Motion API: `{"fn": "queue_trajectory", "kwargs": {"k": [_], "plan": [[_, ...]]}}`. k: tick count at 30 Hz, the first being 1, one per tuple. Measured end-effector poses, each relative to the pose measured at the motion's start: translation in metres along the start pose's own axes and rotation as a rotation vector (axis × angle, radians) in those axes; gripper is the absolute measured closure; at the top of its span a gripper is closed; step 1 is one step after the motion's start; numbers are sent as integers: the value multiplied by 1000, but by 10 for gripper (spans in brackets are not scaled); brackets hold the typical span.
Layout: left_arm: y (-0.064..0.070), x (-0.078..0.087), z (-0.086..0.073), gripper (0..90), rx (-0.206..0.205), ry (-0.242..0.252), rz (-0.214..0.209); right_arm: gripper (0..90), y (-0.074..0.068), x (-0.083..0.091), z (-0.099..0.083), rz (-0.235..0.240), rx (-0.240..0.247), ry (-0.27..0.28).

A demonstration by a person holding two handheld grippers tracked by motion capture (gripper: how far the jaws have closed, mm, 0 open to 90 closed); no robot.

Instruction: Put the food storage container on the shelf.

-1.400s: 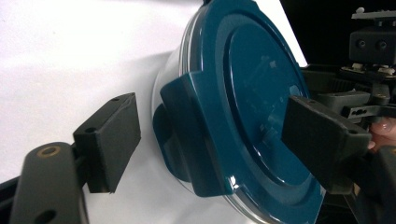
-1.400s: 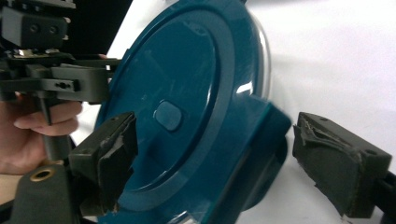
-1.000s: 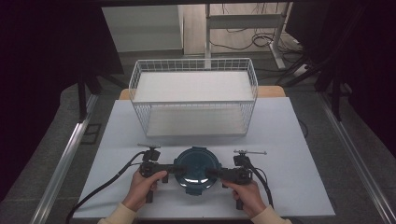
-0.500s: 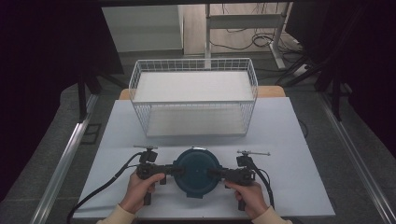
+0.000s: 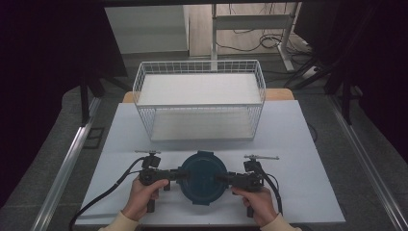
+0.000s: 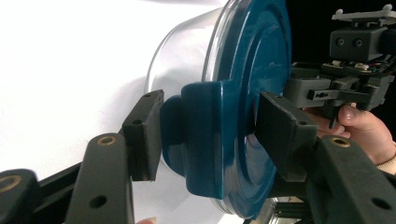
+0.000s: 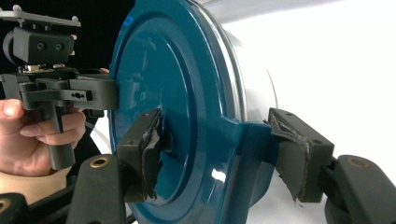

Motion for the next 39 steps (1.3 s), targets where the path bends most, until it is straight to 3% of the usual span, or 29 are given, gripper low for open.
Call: {"fn": "queue_trajectory", "kwargs": {"k": [9, 17, 24, 39], "plan": [[9, 7, 1, 445, -24, 21, -20, 370, -8, 7, 11, -12, 99, 31], [16, 15, 4, 450, -43, 43, -30, 371, -15, 9, 16, -12, 149, 40], [27, 25, 9, 450, -97, 69, -14, 370, -22, 12, 25, -5, 185, 61], [43, 37, 15, 450, -135, 109, -24, 370, -35, 22, 45, -12, 271, 74]]}}
Point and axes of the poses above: each handheld gripper's, and its own axes: x roughly backward along the jaws, z roughly out of its top, y roughly to its right, the point moved 9 cm from there along -x, roughly forward along the jaws, and after that the axes turned 14 degrees about x, right-handed, at the moved point
